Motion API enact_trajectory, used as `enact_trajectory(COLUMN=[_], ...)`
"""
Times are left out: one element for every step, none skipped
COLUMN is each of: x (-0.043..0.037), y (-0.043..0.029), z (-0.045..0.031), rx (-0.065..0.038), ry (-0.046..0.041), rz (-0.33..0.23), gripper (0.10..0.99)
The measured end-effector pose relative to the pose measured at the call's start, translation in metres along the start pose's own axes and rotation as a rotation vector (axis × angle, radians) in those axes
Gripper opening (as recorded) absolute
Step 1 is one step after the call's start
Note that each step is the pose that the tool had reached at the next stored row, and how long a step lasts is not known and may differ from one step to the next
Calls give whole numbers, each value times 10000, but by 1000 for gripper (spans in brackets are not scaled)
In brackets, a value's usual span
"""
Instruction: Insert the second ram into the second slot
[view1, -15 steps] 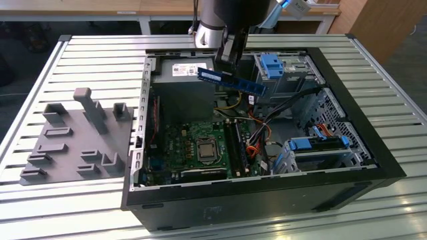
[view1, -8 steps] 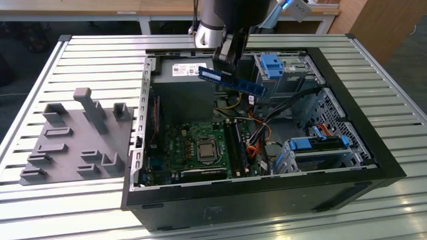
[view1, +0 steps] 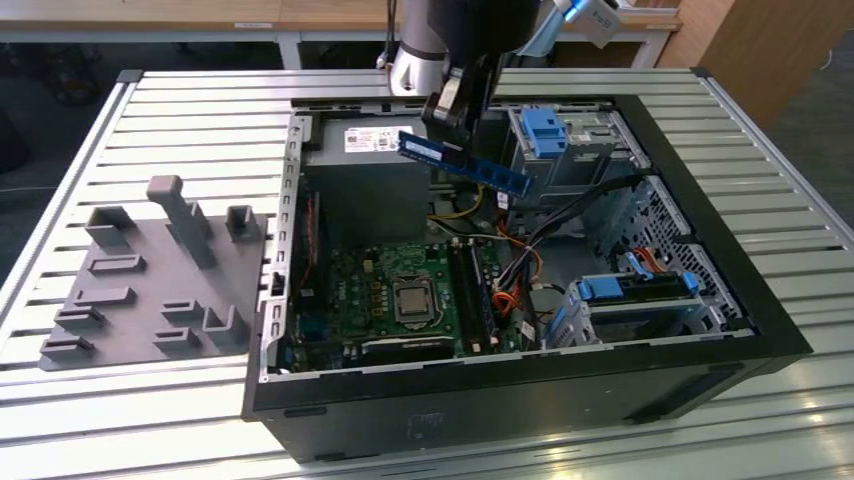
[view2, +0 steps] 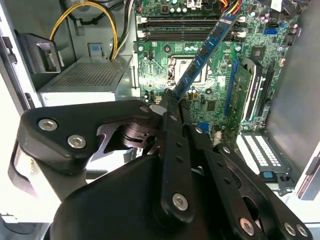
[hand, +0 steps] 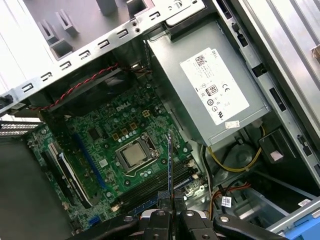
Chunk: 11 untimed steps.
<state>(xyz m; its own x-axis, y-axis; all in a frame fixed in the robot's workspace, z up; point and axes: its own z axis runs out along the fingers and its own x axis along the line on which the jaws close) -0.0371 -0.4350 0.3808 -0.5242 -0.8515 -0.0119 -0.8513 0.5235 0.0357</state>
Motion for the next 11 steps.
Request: enact_trajectory(x=[0, 0, 0, 0, 0, 0, 0, 0, 0, 0, -1], y=[0, 0, 0, 0, 0, 0, 0, 0, 0, 0, 0], z=[0, 0, 0, 0, 0, 0, 0, 1, 1, 1, 1], rx=[2, 5, 6, 9, 11, 14, 15, 17, 18, 19, 20], ry=[0, 0, 0, 0, -1, -1, -2, -3, -5, -7, -10], rz=[66, 132, 200, 275, 347, 424, 495, 564, 631, 701, 774], gripper=[137, 137, 137, 137, 137, 137, 137, 137, 137, 137, 137])
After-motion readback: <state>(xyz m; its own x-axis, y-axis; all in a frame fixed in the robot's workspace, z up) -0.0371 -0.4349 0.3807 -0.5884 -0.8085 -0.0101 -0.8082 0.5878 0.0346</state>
